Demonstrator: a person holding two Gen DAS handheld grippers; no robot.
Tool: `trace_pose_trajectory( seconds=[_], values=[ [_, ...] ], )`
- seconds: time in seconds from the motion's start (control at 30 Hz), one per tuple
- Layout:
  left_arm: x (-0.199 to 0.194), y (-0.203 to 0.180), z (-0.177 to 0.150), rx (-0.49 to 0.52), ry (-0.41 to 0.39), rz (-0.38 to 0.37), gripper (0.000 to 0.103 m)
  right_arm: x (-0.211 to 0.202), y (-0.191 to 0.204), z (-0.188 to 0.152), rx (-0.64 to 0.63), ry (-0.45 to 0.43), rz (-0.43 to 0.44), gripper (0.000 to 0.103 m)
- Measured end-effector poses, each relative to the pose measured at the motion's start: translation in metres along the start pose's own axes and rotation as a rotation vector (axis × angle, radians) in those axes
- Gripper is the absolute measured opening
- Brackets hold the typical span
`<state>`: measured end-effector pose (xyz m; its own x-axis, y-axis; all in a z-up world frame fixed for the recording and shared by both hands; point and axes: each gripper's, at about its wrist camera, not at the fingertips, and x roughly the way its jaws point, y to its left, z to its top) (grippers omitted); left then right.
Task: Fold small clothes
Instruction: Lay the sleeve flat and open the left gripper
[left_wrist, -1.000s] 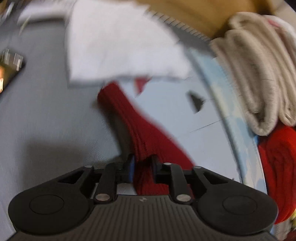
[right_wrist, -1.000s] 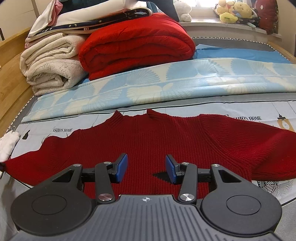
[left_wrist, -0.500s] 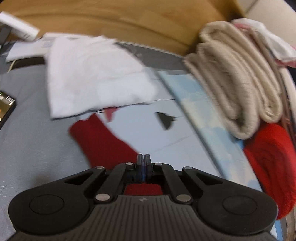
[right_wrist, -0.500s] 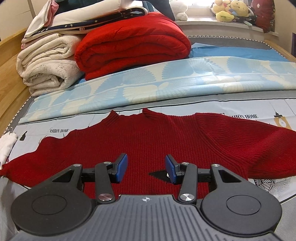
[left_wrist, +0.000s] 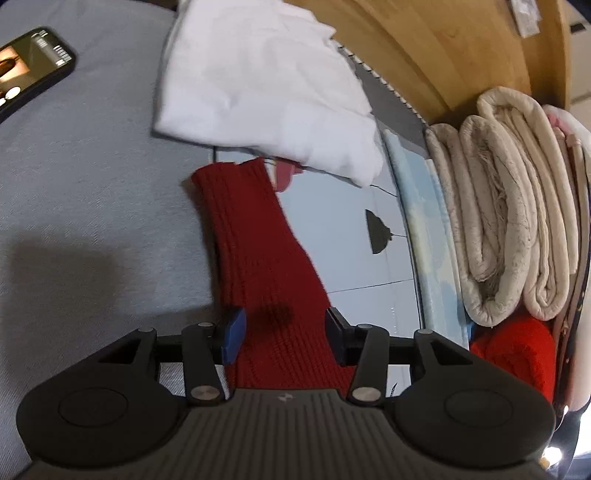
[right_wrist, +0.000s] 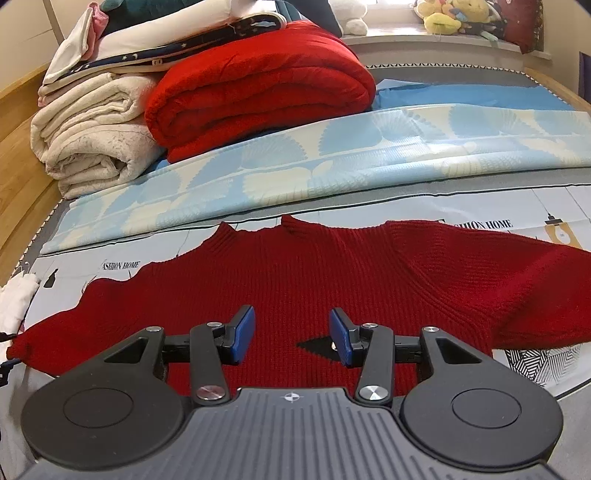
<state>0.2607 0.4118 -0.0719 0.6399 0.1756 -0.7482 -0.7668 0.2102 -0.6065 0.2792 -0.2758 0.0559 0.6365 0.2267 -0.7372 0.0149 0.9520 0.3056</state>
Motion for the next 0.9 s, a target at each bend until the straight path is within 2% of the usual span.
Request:
trace_pose_trajectory(
  seconds=[0.23,0.27,0.33,0.37,0.53,0.63,0.7,0.8,0.87,0.9],
  values=[
    [0.01,-0.001,-0.006,0.094,-0.044,0.037,0.049,0.004,0.0,-0.002,0.002,0.009,-0.005,0.047],
    [0.011,-0.001,-0.007,0.114,-0.049,0.044,0.046,0.004,0.0,-0.002,0.001,0.011,-0.005,0.047],
    [0.012,-0.004,-0.009,0.159,-0.072,0.104,0.023,0.006,0.001,-0.003,-0.003,0.016,-0.005,0.047],
    [0.009,-0.004,-0.009,0.158,-0.088,0.129,0.023,0.007,0.001,-0.003,-0.005,0.019,-0.005,0.047],
    [0.004,0.0,-0.008,0.098,-0.099,0.154,0.023,0.01,0.0,-0.005,-0.01,0.028,-0.011,0.047],
    [-0.003,0.003,-0.009,0.047,-0.109,0.195,0.036,0.011,-0.001,-0.006,-0.008,0.03,-0.014,0.047],
    [-0.004,0.005,-0.011,0.022,-0.099,0.21,0.036,0.012,0.001,-0.006,-0.012,0.031,-0.014,0.047],
    [0.007,0.004,-0.013,0.052,-0.056,0.175,0.036,0.013,0.002,-0.007,-0.015,0.035,-0.014,0.047],
    [0.012,0.004,-0.015,0.086,-0.062,0.166,0.036,0.013,0.003,-0.008,-0.017,0.035,-0.013,0.047],
    [0.013,0.004,-0.015,0.101,-0.07,0.166,0.033,0.012,0.002,-0.008,-0.017,0.035,-0.013,0.047]
  ],
)
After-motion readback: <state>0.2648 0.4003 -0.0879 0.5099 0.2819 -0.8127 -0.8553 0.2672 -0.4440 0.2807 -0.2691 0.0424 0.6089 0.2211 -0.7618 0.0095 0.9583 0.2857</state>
